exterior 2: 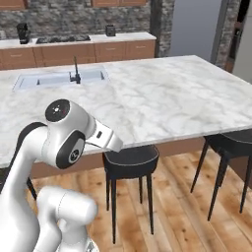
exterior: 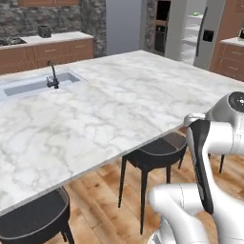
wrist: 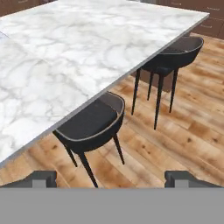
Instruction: Take the cheese, chicken drumstick, and corn from the fridge and place them on the plate on the dining counter to create an appetizer plate.
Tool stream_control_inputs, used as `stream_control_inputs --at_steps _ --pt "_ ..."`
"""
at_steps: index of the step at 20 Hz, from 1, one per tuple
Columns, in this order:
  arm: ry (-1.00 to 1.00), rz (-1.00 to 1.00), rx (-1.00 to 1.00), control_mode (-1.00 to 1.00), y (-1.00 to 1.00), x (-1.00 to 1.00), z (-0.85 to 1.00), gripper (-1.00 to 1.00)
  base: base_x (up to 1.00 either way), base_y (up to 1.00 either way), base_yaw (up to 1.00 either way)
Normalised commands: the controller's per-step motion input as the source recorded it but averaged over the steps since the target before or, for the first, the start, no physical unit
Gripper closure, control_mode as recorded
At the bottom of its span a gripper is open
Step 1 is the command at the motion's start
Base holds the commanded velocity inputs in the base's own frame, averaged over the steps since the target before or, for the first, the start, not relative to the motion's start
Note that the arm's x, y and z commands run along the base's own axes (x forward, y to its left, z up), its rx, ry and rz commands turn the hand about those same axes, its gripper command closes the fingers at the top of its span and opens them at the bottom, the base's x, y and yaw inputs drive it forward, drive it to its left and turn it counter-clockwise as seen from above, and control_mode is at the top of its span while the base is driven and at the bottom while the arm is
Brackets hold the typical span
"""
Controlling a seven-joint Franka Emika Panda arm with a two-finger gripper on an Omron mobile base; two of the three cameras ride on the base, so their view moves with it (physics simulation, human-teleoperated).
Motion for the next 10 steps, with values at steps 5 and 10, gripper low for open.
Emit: stream_control_inputs --at_steps 5,10 --pt "0.00 0.00 0.00 1.00 0.00 0.00 0.00 -1.00 0.05 -1.00 -0.21" --pt "0.00 0.00 0.00 1.00 0.00 0.00 0.00 -1.00 0.28 -1.00 -0.18"
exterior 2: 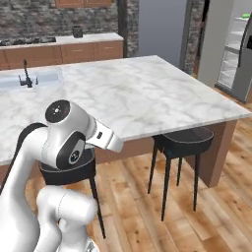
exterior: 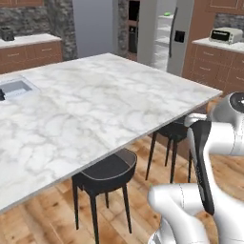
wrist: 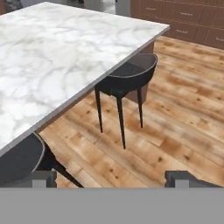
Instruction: Take the cheese, chicken drumstick, and corn from the fridge and place them on the plate on the dining counter to create an appetizer plate.
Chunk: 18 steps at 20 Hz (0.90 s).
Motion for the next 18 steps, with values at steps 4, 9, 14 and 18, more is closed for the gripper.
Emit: stream_control_inputs --at_steps 4,9,14,18 --pt "0.00 0.00 0.00 1.00 0.00 0.00 0.00 -1.00 0.54 -1.00 -0.16" --pt "0.00 0.00 0.00 1.00 0.00 0.00 0.00 -1.00 0.75 -1.00 -0.03" --pt "0.00 0.00 0.00 1.00 0.00 0.00 0.00 -1.00 0.62 -1.00 -0.02" --pt "0.00 0.00 0.00 1.00 0.00 0.00 0.00 -1.00 0.24 -1.00 -0.15"
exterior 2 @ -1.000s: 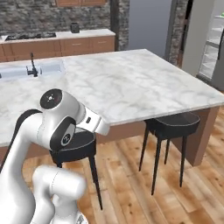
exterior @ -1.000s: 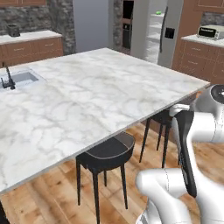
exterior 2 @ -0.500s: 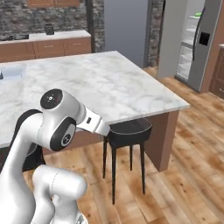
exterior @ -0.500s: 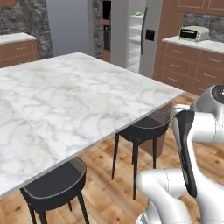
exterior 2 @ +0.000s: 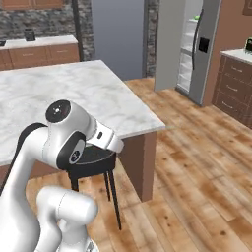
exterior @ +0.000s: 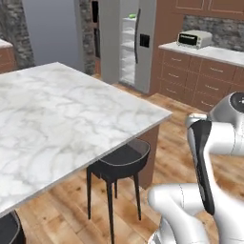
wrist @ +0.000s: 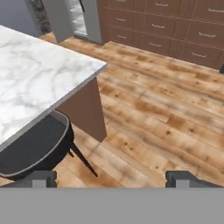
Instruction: Take the cheese, chicken drumstick, and corn from the fridge and place them on the plate on the dining counter to create an appetizer plate.
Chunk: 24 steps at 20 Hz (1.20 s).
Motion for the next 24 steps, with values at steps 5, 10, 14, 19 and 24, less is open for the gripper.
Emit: stream_control_inputs --at_steps 5,10,14,19,24 --pt "0.00 0.00 0.00 1.00 0.00 0.00 0.00 -1.00 0.20 -1.00 -0.31" --pt "0.00 0.00 0.00 1.00 0.00 0.00 0.00 -1.00 0.14 -1.00 -0.36" --pt "0.00 0.00 0.00 1.00 0.00 0.00 0.00 -1.00 0.20 -1.00 -0.34" --pt "0.00 0.00 0.00 1.00 0.00 0.00 0.00 -1.00 0.45 -1.00 -0.29" --pt "0.00 0.00 0.00 1.00 0.00 0.00 0.00 -1.00 0.94 -0.85 -0.06"
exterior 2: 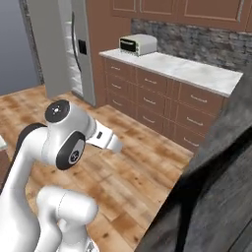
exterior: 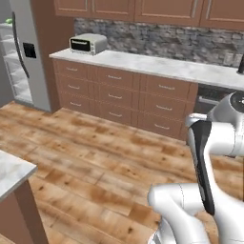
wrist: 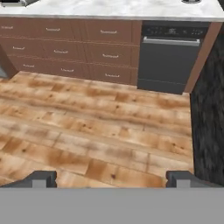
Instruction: Take the cheese, chicken drumstick, and corn from the fridge and place them on the plate on the dining counter to create an appetizer plate.
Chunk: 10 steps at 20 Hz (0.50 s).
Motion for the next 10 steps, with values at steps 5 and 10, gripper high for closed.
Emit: stream_control_inputs --at_steps 5,10 --pt "0.00 0.00 0.00 1.00 0.00 0.00 0.00 -1.00 1.00 -0.51 0.00" --pt "0.00 0.00 0.00 1.00 0.00 0.00 0.00 -1.00 1.00 -0.43 0.22"
